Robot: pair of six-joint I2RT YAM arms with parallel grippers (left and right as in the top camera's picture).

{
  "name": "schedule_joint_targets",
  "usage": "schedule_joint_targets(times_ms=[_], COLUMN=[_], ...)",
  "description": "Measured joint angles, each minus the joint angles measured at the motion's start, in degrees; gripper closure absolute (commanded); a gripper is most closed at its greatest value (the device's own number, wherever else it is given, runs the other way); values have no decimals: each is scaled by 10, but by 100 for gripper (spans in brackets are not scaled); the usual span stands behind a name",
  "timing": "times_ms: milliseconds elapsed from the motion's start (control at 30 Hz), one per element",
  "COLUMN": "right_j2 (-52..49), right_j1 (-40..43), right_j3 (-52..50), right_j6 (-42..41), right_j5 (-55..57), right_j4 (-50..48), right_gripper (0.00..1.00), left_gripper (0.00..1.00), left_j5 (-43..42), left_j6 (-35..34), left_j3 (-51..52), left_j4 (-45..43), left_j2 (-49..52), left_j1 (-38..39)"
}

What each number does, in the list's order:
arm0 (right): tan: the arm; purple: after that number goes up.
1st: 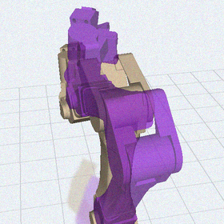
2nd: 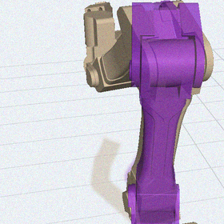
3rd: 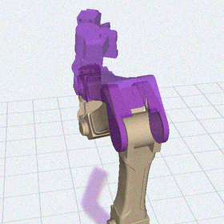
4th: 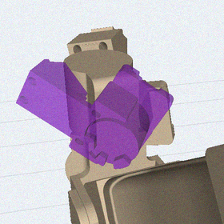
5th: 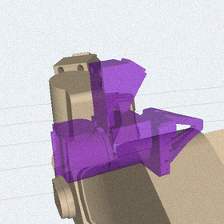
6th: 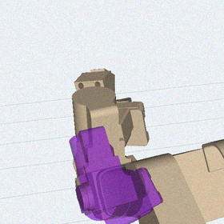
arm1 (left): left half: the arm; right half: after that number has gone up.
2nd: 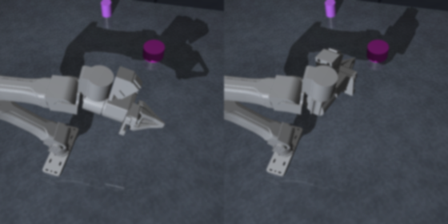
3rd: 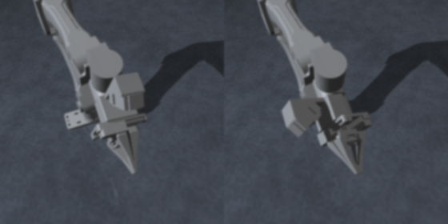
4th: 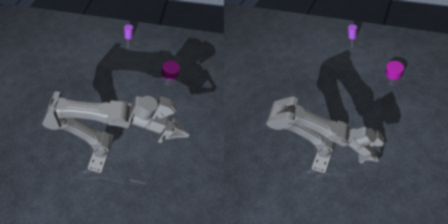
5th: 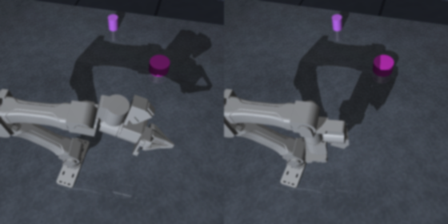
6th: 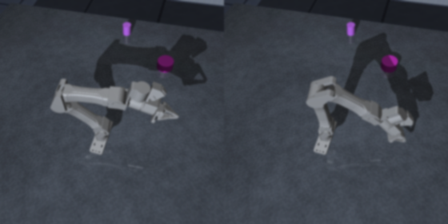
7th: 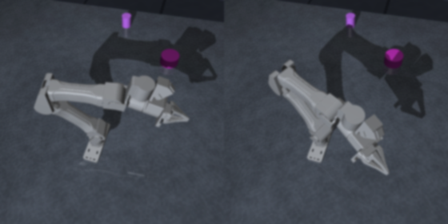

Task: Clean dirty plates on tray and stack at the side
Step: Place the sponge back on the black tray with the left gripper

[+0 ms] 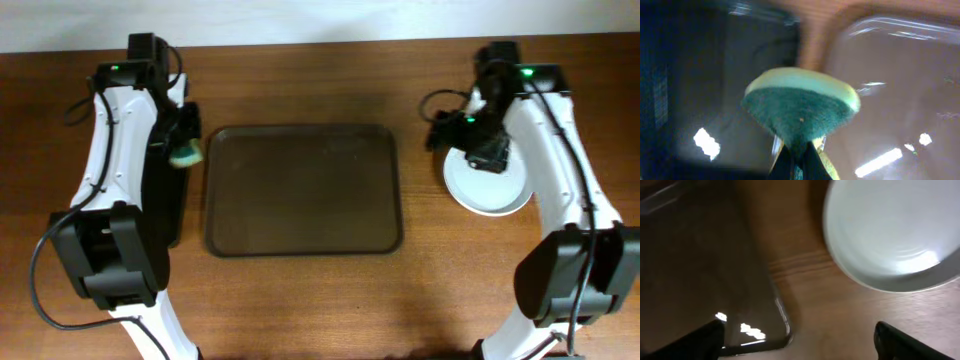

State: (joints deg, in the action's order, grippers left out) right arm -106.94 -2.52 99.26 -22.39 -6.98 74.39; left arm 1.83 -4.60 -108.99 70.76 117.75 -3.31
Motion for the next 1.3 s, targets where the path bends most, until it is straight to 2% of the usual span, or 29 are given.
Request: schedule_joint_targets(times_ms=[100, 233, 267, 300, 333, 367, 400, 567, 700, 833, 933, 1033, 1167, 1300], right_j2=[0, 0, 0, 0, 0, 0, 0, 0, -1, 0, 16, 70, 165, 197], right_j1=[-32, -38, -38, -38, -38, -38, -38, -38, -38, -30, -28, -28, -28, -28], right_j3=[0, 0, 0, 0, 0, 0, 0, 0, 14, 127, 241, 293, 299, 300], right_j6=[1, 0, 1, 0, 1, 1, 0, 1, 5, 32, 50, 57, 59, 28], right_j5=[0, 0, 0, 0, 0, 0, 0, 0, 0, 0, 23, 51, 59, 7], right_j4=[-23, -23, -21, -18, -16, -12, -10, -9, 40, 136, 206, 226, 226, 226], right_gripper=[1, 1, 1, 1, 1, 1, 1, 1, 0, 0, 0, 2, 2, 2], left_gripper=[100, 98, 90, 75, 54, 22, 3, 1, 1, 1, 1, 1, 1, 1], left_j5=[86, 109, 111, 115, 121, 126, 132, 119, 68, 40, 37, 35, 35, 35], left_j6=[-75, -100, -101, -103, -103, -107, -109, -111, -111, -111, -111, -111, -111, -111], left_j3=[7, 108, 135, 154, 167, 175, 177, 173, 106, 52, 50, 50, 50, 50], left_j4=[12, -92, -122, -137, -153, -169, -177, -188, -171, -173, -170, -170, -170, -170], left_j2=[-2, -5, -5, -5, -5, -5, -5, -5, -17, -87, -91, -91, -91, -91], left_j1=[-35, -68, -70, -71, -71, -71, -71, -71, -71, -71, -71, -71, -71, -71])
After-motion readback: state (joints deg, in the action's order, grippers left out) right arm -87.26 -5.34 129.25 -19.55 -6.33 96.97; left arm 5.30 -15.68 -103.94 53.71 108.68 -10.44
